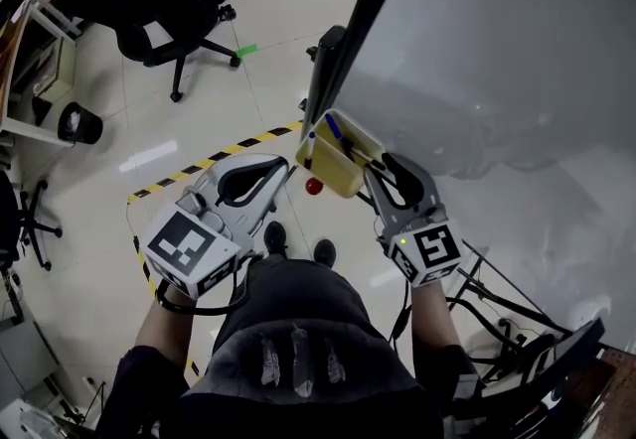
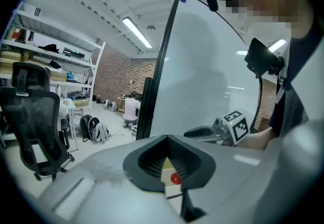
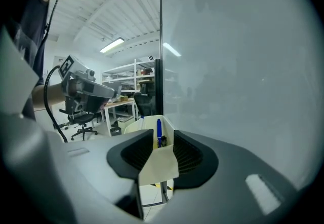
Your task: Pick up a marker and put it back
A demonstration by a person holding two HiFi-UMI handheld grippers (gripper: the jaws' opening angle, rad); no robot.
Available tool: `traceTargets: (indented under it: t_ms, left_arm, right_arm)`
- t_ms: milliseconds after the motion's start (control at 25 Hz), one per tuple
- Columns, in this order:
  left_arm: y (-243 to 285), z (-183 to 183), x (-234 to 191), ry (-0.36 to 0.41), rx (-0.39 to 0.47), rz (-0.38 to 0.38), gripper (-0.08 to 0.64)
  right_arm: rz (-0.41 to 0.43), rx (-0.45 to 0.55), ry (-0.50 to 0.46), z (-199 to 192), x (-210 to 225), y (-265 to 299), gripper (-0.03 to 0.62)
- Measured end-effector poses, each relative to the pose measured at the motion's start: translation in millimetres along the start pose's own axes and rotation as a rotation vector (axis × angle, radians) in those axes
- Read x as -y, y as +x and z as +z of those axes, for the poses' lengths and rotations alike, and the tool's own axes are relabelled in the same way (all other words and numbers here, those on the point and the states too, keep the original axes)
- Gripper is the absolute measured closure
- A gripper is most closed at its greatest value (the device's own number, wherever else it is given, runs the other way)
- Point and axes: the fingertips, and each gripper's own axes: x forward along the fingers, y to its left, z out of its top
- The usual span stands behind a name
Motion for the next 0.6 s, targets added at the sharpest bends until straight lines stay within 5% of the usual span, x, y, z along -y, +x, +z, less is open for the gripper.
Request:
traceTargets:
  t_ms: [240,600]
  left_arm:
    - [-0.2,-0.7,-0.2,-0.005,0.001,0.018,0.554]
    - [-6.1,1.6,0.1,-0.007,0.010,0.048,0.554]
  right_arm:
    - [-0.004,-0.004,-0.038,-0.2,2.8,3.4,0.558]
    - [0.002,0.030,-0.058,17.1,0.3,-0.1,0.557]
